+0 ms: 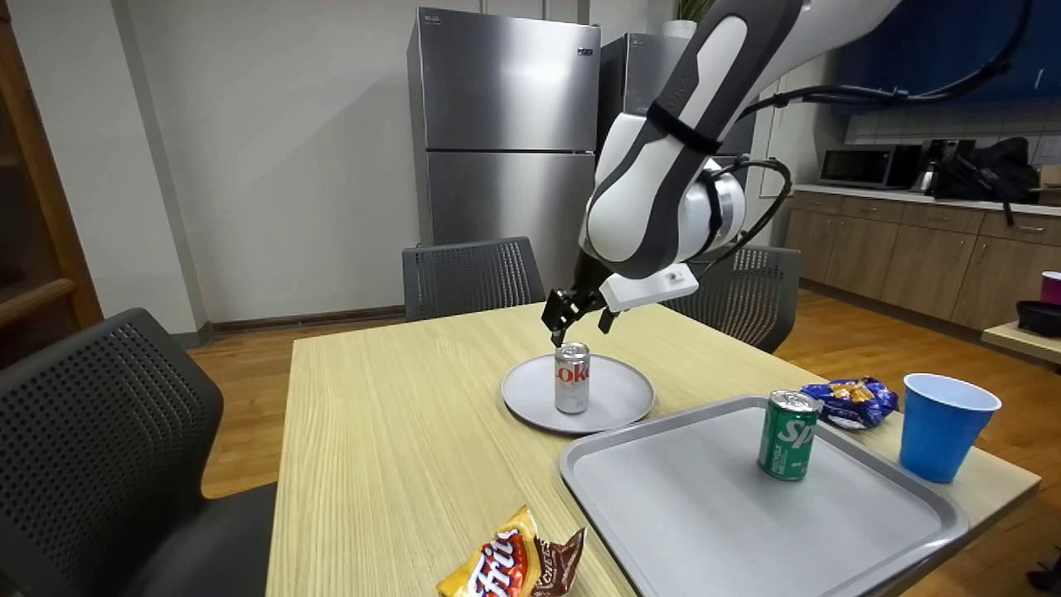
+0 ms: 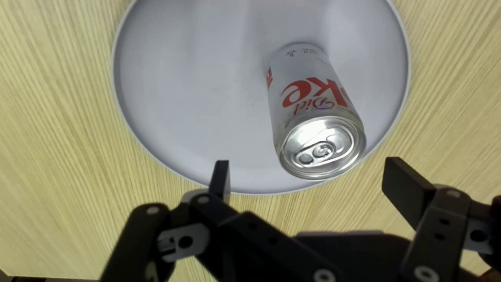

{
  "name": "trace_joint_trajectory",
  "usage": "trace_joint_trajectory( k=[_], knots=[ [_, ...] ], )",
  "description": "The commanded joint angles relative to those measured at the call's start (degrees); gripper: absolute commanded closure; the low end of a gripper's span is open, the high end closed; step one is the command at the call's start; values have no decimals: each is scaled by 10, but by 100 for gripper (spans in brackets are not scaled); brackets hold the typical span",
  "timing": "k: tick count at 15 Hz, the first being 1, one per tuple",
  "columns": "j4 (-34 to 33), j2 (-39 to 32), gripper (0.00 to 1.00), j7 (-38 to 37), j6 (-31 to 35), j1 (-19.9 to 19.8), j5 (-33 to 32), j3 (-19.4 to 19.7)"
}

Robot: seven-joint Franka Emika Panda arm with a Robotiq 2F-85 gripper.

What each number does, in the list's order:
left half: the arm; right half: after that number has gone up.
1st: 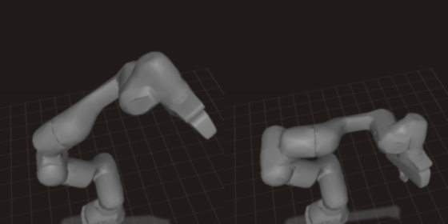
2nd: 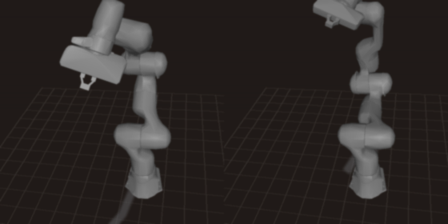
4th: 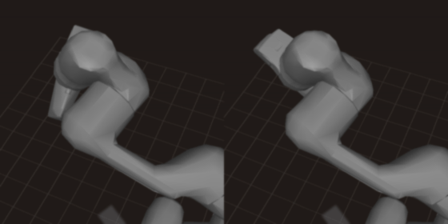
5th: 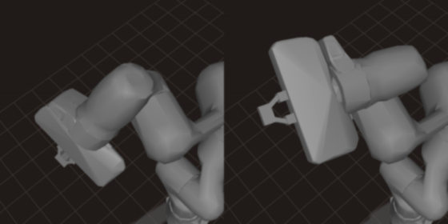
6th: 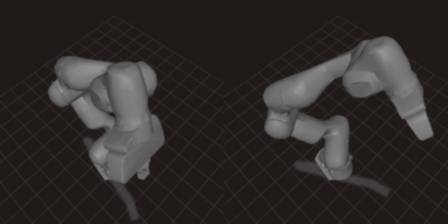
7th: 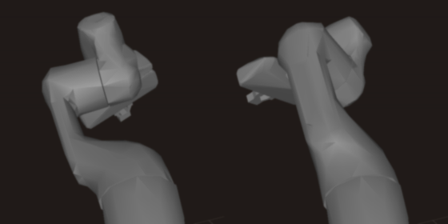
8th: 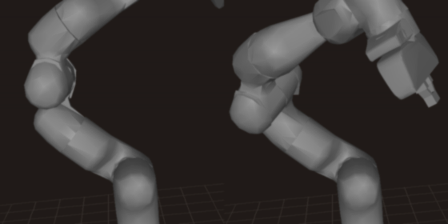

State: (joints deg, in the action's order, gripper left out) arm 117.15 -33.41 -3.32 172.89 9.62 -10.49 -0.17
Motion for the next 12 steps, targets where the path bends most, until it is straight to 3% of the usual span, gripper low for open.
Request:
trace_joint_trajectory(
  k=[1, 12],
  knots=[
    [-19, -10, 0, 28, -17, -11, 15, -14],
    [-32, -33, 0, 23, -18, -3, 13, -9]
  ],
)
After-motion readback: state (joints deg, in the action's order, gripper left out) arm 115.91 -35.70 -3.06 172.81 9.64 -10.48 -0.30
